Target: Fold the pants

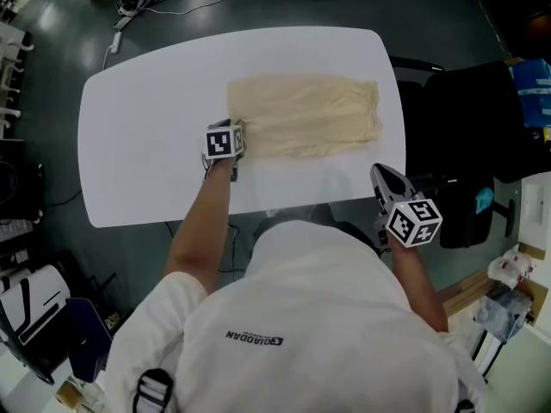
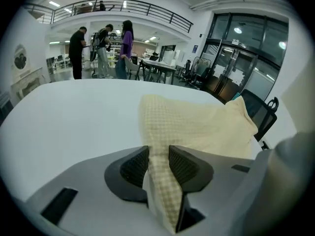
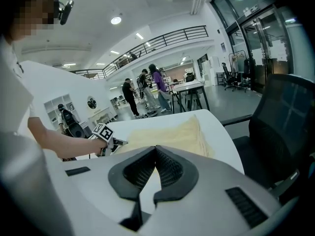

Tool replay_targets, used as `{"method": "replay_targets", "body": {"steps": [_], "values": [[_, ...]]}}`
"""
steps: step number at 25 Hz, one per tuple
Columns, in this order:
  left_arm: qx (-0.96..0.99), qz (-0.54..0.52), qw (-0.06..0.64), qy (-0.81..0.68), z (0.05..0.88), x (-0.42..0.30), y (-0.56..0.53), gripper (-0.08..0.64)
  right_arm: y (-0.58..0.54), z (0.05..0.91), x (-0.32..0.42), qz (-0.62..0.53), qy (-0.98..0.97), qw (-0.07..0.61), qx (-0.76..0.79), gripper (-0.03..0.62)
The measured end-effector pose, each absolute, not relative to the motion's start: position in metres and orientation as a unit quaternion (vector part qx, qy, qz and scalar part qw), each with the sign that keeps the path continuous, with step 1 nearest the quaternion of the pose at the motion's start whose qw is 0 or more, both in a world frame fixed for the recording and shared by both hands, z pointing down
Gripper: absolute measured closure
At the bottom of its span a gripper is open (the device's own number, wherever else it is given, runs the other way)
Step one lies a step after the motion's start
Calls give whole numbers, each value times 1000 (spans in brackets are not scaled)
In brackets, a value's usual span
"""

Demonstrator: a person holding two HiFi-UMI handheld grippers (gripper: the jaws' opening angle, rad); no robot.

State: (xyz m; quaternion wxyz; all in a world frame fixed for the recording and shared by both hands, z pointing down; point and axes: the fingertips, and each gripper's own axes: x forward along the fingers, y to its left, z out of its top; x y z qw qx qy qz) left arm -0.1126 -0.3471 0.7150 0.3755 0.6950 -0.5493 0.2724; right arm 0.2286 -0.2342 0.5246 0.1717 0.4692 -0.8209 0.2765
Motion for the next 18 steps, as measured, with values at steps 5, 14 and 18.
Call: {"method": "replay_targets", "body": {"steps": [5,14,18], "values": [[703,254,369,-551,718,-108,-352,457,-230,524,234,272,-822,167,472,575],[682,200,419,-566,702,-106,-346,508,-246,515,255,257,-841,146,453,575],[670,198,409,-587,683,-103,-343,508,-257,514,270,255,-851,139,437,575]]}}
